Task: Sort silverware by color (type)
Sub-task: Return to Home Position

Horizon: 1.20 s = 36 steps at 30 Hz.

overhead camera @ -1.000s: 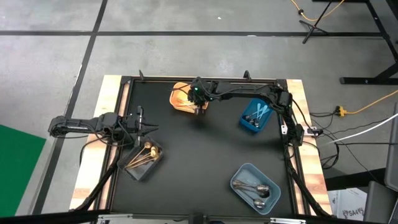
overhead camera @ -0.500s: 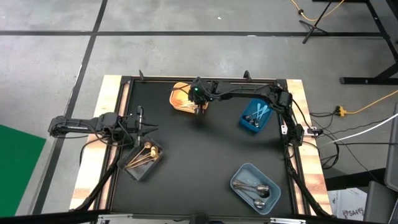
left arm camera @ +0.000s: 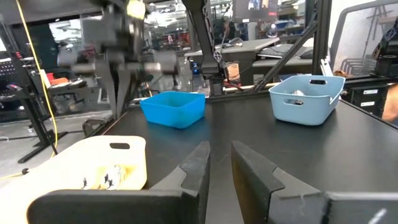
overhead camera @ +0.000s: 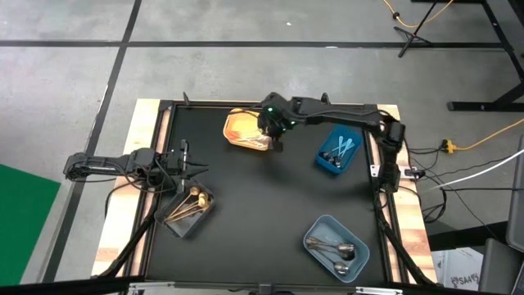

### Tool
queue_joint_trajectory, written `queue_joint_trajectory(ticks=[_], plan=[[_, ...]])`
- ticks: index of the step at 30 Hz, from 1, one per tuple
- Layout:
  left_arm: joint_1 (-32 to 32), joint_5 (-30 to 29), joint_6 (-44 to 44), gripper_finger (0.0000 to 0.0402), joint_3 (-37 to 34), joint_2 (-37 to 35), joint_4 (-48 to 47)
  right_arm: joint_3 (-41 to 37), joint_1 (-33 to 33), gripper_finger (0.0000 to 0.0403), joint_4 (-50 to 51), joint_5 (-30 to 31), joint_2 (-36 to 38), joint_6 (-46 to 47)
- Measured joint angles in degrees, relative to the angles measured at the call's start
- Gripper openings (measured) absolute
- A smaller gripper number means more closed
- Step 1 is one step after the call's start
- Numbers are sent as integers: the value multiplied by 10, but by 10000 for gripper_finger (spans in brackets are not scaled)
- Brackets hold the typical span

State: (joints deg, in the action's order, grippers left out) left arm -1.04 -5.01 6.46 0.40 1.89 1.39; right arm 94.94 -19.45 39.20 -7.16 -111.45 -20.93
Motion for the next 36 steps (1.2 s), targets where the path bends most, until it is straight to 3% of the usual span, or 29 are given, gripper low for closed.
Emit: queue_joint_trajectory(ticks=[26, 31, 36], plan=[[0, 0, 0, 60, 0, 0, 0, -4, 0, 2, 261, 0, 284, 42], [0, 0, 0, 60, 0, 0, 0, -72, 0, 3, 238, 0, 347, 52], [0, 0, 0, 60, 0, 0, 0, -201, 0, 3, 171, 0, 434, 74]])
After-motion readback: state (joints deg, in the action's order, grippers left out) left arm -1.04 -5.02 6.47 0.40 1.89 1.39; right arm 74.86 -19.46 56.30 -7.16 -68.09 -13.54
